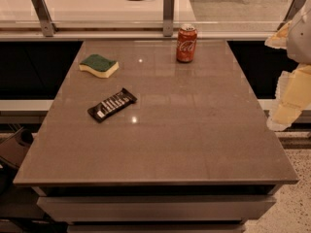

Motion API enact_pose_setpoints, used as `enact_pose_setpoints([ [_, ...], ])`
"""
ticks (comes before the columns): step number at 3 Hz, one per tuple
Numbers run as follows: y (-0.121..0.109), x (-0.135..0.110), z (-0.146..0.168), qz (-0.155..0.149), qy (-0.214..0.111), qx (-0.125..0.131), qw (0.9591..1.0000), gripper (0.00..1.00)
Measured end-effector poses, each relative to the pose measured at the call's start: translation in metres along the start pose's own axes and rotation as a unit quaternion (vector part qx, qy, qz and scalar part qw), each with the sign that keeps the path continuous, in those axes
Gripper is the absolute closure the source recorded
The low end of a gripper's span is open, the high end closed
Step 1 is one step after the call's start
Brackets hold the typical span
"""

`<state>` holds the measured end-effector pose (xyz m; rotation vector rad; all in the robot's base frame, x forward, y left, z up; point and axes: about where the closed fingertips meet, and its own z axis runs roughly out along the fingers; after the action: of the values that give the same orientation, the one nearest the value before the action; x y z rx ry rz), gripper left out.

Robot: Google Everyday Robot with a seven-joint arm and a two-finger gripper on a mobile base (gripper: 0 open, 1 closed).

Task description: Pick sponge

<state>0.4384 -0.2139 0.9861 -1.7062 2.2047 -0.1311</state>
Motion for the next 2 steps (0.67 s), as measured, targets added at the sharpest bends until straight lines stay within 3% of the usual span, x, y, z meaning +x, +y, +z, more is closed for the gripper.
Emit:
enact_pose_setpoints([
  [1, 0.000, 0.000, 0.000, 0.000, 0.000, 0.000, 1.0000, 0.00],
  [2, -0.005, -0.016, 0.006, 0.015, -0.043, 0.009, 0.9989, 0.00],
])
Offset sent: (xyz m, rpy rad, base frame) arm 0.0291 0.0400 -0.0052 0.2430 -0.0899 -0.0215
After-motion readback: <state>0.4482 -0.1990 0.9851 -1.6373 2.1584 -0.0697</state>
